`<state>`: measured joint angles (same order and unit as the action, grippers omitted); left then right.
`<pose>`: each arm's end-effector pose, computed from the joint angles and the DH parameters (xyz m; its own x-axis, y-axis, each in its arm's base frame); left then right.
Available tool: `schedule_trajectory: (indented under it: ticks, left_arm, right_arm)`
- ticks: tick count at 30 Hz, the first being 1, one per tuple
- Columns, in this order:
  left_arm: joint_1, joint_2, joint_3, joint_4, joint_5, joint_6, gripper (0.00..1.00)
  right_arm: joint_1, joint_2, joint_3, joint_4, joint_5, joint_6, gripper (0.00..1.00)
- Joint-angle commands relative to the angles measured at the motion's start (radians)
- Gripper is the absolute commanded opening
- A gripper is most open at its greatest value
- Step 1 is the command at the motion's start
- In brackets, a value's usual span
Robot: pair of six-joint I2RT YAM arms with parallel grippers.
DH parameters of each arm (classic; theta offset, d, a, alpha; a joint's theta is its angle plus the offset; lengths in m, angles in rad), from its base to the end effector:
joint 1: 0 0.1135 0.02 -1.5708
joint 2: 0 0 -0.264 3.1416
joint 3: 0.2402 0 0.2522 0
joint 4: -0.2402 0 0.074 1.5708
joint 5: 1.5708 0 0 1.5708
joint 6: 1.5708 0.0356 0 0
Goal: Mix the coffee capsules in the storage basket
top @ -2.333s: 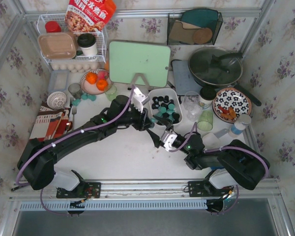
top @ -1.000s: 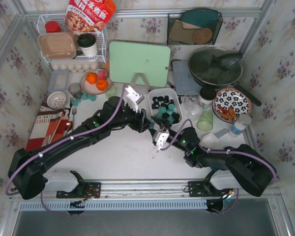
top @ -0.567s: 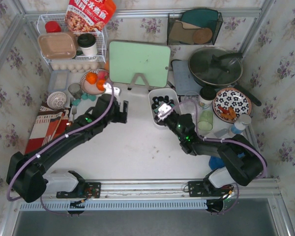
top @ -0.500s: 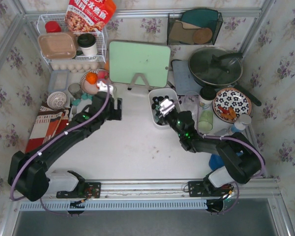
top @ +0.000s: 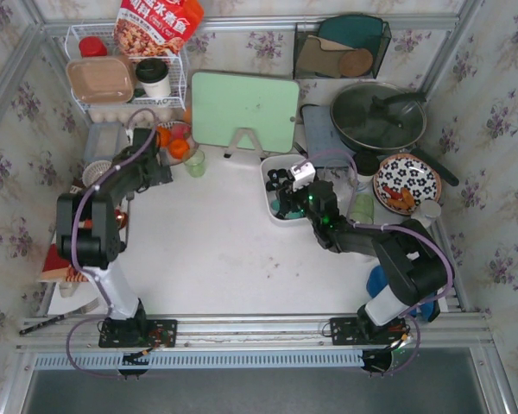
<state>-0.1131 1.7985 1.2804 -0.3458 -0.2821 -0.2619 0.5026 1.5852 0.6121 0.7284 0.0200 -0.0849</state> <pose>0.3910 -0.0344 0.2192 -0.7113 -0.1695 -0.6821 -0.2644 0.9637 0.0363 0.2786 0.1524 0.1822 -0.1721 -0.1914 -0.9663 -0.4809 0.8724 -0.0871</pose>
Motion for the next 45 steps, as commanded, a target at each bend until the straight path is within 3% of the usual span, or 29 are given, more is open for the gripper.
schedule_trajectory:
  ticks: [1, 11, 16, 24, 30, 35, 40, 45]
  left_arm:
    - [0.089, 0.147, 0.163, -0.145, 0.061, 0.042, 0.84]
    - [0.224, 0.216, 0.315, -0.149, 0.273, 0.312, 0.83]
    - [0.267, 0.272, 0.394, -0.189, 0.459, 0.454, 0.83]
    - [0.326, 0.427, 0.553, -0.367, 0.624, 0.465, 0.84]
    - [0.321, 0.421, 0.506, -0.366, 0.695, 0.465, 0.79]
    - [0.274, 0.381, 0.482, -0.362, 0.647, 0.463, 0.78]
    - [0.2, 0.398, 0.504, -0.387, 0.394, 0.45, 0.77]
    - [0.191, 0.403, 0.497, -0.382, 0.23, 0.402, 0.67]
  right_arm:
    - [-0.001, -0.019, -0.029, 0.05, -0.03, -0.003, 0.8]
    - [-0.001, -0.031, -0.057, 0.103, -0.103, -0.013, 0.8]
    - [-0.001, -0.055, -0.064, 0.102, -0.124, -0.025, 0.8]
    - [-0.001, -0.089, -0.083, 0.104, -0.132, -0.057, 0.8]
    - [-0.001, -0.075, -0.081, 0.115, -0.145, -0.052, 0.8]
    - [-0.001, -0.072, -0.081, 0.118, -0.153, -0.047, 0.8]
    - [-0.001, -0.082, -0.083, 0.117, -0.156, -0.045, 0.8]
    - [-0.001, -0.092, -0.089, 0.119, -0.167, -0.042, 0.8]
